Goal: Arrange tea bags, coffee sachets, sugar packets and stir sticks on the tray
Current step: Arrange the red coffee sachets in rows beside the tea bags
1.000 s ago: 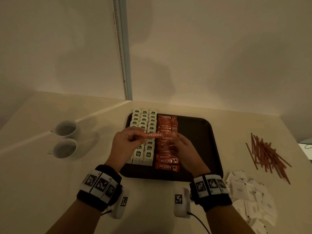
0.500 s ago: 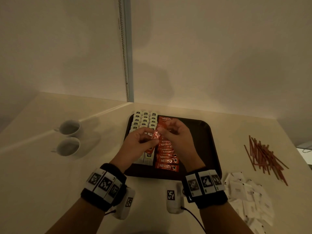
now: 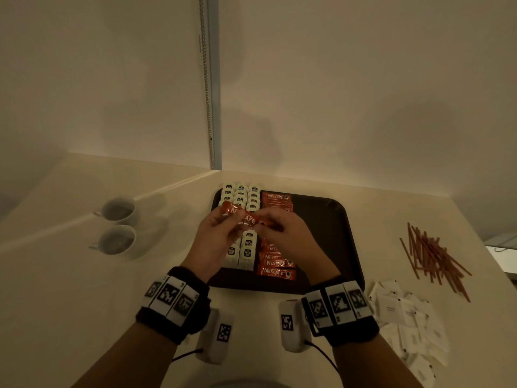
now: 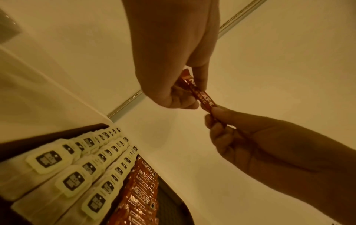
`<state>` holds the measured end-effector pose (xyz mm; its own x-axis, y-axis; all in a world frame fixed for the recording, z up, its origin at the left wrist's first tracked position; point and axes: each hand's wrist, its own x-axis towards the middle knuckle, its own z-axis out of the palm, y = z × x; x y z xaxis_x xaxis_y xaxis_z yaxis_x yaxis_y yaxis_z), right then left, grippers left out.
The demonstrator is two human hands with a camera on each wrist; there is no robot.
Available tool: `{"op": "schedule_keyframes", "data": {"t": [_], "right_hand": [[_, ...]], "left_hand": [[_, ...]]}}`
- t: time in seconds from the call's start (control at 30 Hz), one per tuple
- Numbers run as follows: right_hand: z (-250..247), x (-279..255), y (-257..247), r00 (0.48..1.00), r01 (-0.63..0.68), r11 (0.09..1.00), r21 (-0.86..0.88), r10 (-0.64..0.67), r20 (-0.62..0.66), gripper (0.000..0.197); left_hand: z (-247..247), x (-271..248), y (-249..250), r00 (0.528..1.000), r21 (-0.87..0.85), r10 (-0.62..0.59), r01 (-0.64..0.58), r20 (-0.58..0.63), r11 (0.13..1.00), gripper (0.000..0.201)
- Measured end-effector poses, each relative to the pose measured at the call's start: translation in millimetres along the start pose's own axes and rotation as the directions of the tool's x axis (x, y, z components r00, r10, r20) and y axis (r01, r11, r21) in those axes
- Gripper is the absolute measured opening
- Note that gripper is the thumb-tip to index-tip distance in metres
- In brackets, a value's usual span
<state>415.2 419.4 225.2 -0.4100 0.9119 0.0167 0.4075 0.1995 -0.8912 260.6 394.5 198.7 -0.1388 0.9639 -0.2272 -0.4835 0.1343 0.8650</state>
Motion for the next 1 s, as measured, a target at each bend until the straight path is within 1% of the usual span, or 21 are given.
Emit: {"op": "schedule_keyframes", "data": {"t": [0.07, 0.1, 0.17, 0.2, 0.23, 0.3, 0.33, 0.4, 0.47, 0.5, 0.57, 0.63, 0.7, 0.77, 0.87, 1.0], "right_hand": [[-7, 0, -3, 0.998, -0.017, 1.0, 0.01, 0.017, -0.053, 0.019], [-10, -1, -6, 0.995, -0.016, 0.999, 0.051, 0.021, -0.099, 0.017], [-15, -1, -12, 0.982, 0.029, 0.992, 0.119, -0.006, -0.19, 0.014], [-16, -1, -15, 0.98, 0.054, 0.991, 0.121, -0.029, -0.197, 0.012], [-16, -1, -17, 0.983, 0.068, 0.993, 0.094, -0.051, -0.176, 0.011], [-12, -3, -18, 0.989, 0.078, 0.997, 0.019, -0.075, -0.126, 0.013], [-12, -3, -18, 0.989, 0.077, 0.997, 0.01, -0.075, -0.125, 0.012], [-12, -2, -15, 0.983, 0.071, 0.997, 0.013, -0.067, -0.17, 0.013], [-15, -1, -13, 0.977, 0.04, 0.999, 0.022, -0.034, -0.211, 0.009], [-17, 0, -11, 0.977, 0.02, 0.999, 0.034, -0.013, -0.212, 0.008], [-20, 1, -7, 0.985, -0.011, 1.0, 0.028, 0.016, -0.172, 0.01], [-24, 1, -2, 0.996, -0.027, 0.998, -0.057, 0.022, -0.088, 0.013], [-28, 2, 2, 1.0, -0.031, 0.99, -0.139, 0.03, -0.007, 0.013], [-31, 3, 9, 0.997, -0.051, 0.989, -0.141, 0.058, 0.045, 0.014], [-36, 4, 34, 0.991, -0.113, 0.981, -0.155, 0.122, 0.054, 0.014], [-38, -5, 79, 0.962, -0.264, 0.944, -0.197, 0.272, 0.016, 0.011]], "left_hand": [[-4, 2, 3, 0.999, -0.028, 0.026, -0.027, -0.03, 0.999, 0.015], [-6, 2, 3, 0.999, -0.031, 0.026, -0.027, -0.02, 0.999, 0.018], [-7, 2, 0, 1.0, -0.007, 0.009, -0.009, 0.028, 1.0, 0.023], [-6, 0, -2, 0.999, 0.002, 0.001, -0.001, 0.048, 1.0, 0.023], [-5, -1, -4, 0.999, -0.006, -0.002, 0.002, 0.052, 1.0, 0.022], [-3, -2, -8, 0.999, -0.057, -0.014, 0.016, 0.035, 0.998, 0.019], [-2, -2, -10, 0.999, -0.091, -0.027, 0.029, 0.028, 0.995, 0.018], [-3, -2, -13, 0.998, -0.105, -0.051, 0.054, 0.025, 0.993, 0.02], [-6, -1, -14, 0.998, -0.05, -0.058, 0.059, 0.025, 0.997, 0.023], [-7, 0, -14, 0.998, -0.031, -0.055, 0.056, 0.022, 0.998, 0.022], [-9, -1, -12, 0.998, -0.01, -0.06, 0.06, 0.019, 0.998, 0.021], [-10, 0, -11, 0.998, 0.012, -0.06, 0.06, 0.023, 0.998, 0.019], [-12, 0, -12, 0.998, 0.084, -0.051, 0.049, 0.023, 0.995, 0.016], [-14, 1, -13, 0.998, 0.168, -0.052, 0.045, 0.034, 0.985, 0.016], [-21, 2, -11, 0.997, 0.29, -0.063, 0.044, 0.054, 0.956, 0.023], [-46, -1, -2, 0.998, 0.388, -0.065, 0.057, 0.006, 0.92, 0.018]]}}
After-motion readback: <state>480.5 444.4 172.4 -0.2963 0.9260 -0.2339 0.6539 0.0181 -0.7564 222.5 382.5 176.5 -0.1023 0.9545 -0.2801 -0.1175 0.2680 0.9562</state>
